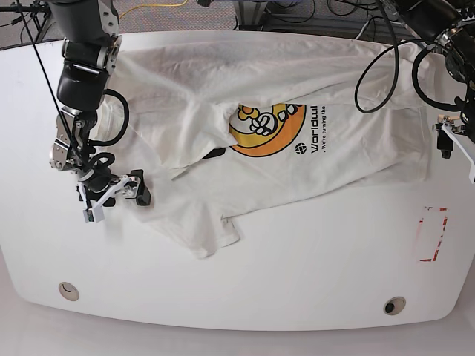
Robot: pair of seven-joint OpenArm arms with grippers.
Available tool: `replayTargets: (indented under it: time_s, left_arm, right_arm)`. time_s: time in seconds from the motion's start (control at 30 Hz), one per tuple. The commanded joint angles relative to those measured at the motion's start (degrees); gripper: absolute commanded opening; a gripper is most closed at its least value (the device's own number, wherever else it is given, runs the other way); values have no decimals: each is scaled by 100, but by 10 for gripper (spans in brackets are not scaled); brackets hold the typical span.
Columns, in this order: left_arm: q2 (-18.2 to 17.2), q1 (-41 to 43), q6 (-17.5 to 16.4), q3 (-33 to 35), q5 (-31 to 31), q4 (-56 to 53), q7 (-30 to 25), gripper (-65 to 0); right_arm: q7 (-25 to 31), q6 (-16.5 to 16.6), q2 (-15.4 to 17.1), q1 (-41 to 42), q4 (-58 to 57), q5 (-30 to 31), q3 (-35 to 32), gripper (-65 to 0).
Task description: Fold the T-shirt properly
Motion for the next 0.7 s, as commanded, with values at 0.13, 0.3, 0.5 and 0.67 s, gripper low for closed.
replayTargets:
  time_s: [0.13, 0.3, 0.5, 0.67]
  left_arm:
    - [-100, -85, -3, -20, -14, 97, -90, -126]
    - [-108, -103, -3, -11, -14, 80, -90, -125]
    - [-372, -243, -3, 173, -14, -676, -152, -122]
    - [-654, -586, 221, 499, -14, -1731, -679, -121]
  right_arm:
    - [479, 14, -48, -11, 85, 122, -488, -97]
    - [576, 14, -75, -28, 76, 122, -576, -336]
    - [541, 14, -84, -28, 85, 122, -576, -618]
    - [532, 14, -84, -20, 103, 122, -576, -636]
